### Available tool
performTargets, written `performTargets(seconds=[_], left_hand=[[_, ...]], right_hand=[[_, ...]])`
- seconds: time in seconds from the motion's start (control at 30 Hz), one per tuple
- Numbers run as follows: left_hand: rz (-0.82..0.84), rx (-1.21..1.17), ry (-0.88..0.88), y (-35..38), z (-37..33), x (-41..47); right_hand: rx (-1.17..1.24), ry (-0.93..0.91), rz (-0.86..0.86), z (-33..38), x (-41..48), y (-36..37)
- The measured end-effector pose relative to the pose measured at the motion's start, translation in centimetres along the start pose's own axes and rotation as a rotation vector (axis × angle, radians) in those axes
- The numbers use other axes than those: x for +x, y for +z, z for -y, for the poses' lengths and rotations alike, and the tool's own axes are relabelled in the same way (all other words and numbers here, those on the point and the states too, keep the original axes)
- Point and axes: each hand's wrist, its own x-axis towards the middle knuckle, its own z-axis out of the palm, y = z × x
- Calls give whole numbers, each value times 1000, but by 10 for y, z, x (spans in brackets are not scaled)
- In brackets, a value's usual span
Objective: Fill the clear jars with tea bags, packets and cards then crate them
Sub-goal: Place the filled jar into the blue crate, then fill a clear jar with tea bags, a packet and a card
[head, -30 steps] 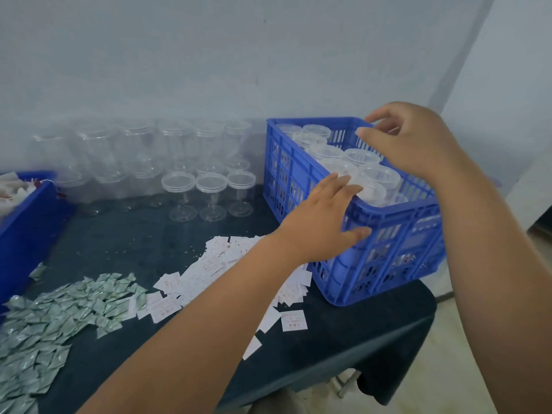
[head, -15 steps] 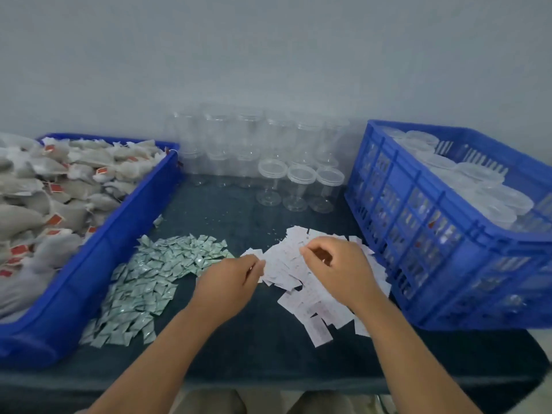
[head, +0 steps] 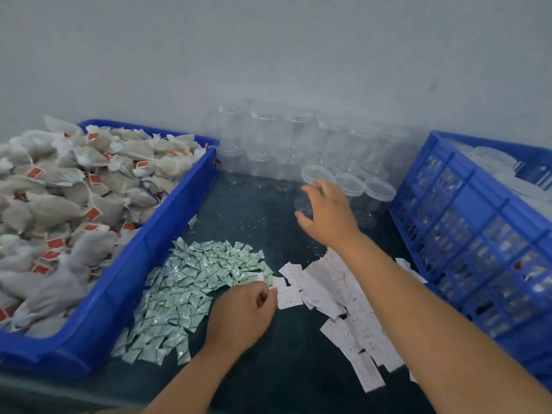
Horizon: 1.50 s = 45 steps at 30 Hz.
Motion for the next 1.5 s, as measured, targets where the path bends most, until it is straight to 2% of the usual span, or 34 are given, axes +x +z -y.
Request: performTargets(seconds=[0.17, 0.23, 0.43, 0.5, 0.6, 0.67, 0.8, 0.87, 0.93, 1.03, 1.07, 1.1, 1.17, 1.23, 1.3, 1.4, 1.5], left_hand=[[5, -30, 12, -1, 3, 3], [3, -29, 20, -1, 4, 3], [8, -29, -15, 0, 4, 3], [4, -30, -10, 1, 4, 3], [4, -40, -16, 1, 3, 3], [7, -45, -25, 0, 3, 3], [21, -65, -31, -1, 4, 1], [21, -72, -33, -1, 4, 1], [17, -81, -36, -1, 5, 1], [6, -99, -40, -3, 5, 2], [3, -92, -39, -3, 5, 3], [2, -79, -39, -4, 5, 2], [10, -55, -45, -6, 3, 2], [28, -59, -62, -9, 2, 2], [57, -69, -64, -11, -1, -1], [70, -110, -47, -15, -5, -2], [-27, -313, -43, -18, -12, -4]], right_hand=[[-192, 198, 164, -15, 68, 6], [-221, 224, 204, -20, 77, 12], [-220, 135, 48, -21, 79, 22], [-144, 155, 8, -20, 77, 20], [19, 194, 46, -16, 72, 13], [125, 162, 35, -10, 65, 8], [395, 47, -239, 14, 34, -8], [483, 28, -267, 25, 14, -22], [545, 52, -67, 31, -12, -40], [555, 45, 374, 30, -65, -55], [551, 27, 431, 32, -84, -52], [574, 15, 424, 35, -102, -47], [724, 37, 275, 43, -133, -32], [933, 115, 118, 49, -158, -10], [1091, 208, 60, 57, -179, 11], [1167, 297, -31, 66, -200, 36], [1116, 309, -83, 69, -209, 41]])
